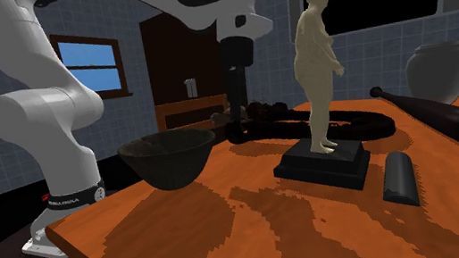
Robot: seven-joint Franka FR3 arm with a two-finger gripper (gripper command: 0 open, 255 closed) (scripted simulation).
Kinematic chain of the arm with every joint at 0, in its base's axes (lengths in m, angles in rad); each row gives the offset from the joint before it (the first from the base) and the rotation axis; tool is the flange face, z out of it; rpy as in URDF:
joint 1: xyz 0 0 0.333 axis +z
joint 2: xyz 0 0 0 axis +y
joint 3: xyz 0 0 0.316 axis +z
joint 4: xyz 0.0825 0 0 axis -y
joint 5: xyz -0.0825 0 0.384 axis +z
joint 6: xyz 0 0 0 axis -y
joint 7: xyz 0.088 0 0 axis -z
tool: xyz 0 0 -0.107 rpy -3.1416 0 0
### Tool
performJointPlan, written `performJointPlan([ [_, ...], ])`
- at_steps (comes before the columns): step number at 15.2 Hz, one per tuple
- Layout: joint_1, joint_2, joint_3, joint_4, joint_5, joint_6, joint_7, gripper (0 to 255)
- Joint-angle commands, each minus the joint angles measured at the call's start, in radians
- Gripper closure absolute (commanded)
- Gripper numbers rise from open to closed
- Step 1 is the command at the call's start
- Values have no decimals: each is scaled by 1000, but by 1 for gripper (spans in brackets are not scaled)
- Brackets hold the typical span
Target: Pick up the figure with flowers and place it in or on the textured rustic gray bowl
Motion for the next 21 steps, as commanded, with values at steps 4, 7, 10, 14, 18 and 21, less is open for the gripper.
performJointPlan([
  [4, 1, -22, -2, 48, 6, -69, -13, 255],
  [7, 1, -31, -3, 80, 9, -110, -20, 255],
  [10, 1, -39, -4, 113, 11, -150, -27, 255],
  [14, -1, -82, -13, 108, 13, -185, -45, 255],
  [18, -10, -236, -51, -26, 9, -197, -98, 255],
  [21, -19, -353, -83, -116, -3, -218, -139, 255],
])
